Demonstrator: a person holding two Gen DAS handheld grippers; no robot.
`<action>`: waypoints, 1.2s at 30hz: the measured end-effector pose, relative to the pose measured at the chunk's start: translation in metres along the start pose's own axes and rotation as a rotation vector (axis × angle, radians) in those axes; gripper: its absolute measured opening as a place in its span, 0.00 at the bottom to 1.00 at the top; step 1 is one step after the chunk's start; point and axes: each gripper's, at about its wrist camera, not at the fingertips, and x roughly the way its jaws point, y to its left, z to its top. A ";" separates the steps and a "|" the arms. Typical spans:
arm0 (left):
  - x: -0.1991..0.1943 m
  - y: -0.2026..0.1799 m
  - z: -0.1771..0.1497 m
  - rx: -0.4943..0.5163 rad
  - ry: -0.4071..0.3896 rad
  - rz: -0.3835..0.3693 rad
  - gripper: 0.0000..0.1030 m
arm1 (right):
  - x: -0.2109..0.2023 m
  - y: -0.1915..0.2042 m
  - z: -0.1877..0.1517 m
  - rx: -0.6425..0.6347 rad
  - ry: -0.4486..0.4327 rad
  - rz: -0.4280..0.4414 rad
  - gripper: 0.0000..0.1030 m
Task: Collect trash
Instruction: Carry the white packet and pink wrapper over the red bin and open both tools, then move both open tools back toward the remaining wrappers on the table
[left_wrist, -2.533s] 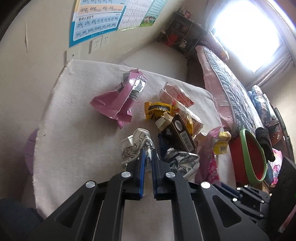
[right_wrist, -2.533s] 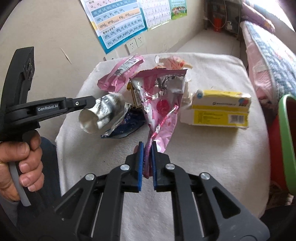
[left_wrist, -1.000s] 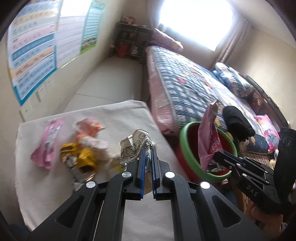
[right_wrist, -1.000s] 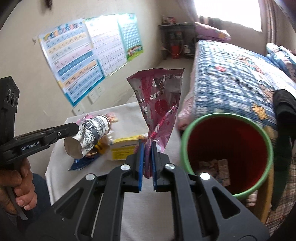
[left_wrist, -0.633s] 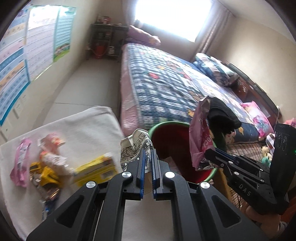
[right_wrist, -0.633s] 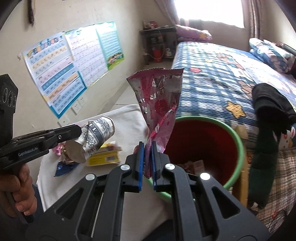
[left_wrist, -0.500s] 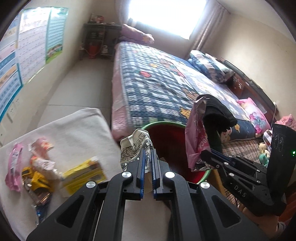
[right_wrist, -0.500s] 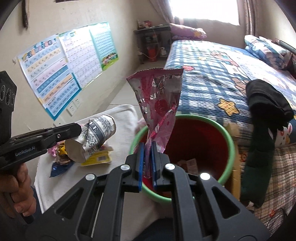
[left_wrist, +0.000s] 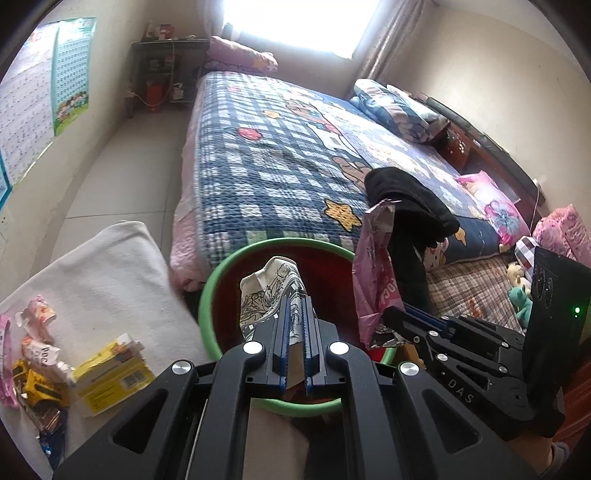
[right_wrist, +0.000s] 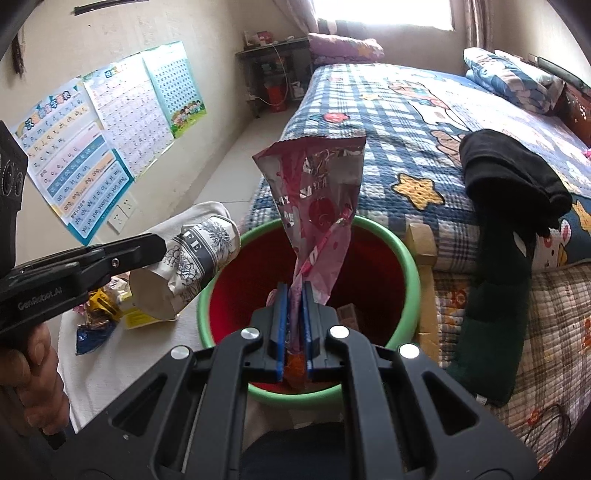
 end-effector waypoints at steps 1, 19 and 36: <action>0.003 -0.001 0.000 0.002 0.004 -0.002 0.03 | 0.002 -0.002 -0.001 0.004 0.005 -0.001 0.08; 0.003 0.026 -0.012 -0.077 -0.010 0.092 0.88 | 0.021 -0.001 -0.011 0.009 0.045 -0.049 0.86; -0.068 0.098 -0.057 -0.168 -0.064 0.198 0.88 | 0.014 0.082 -0.019 -0.086 0.026 0.002 0.95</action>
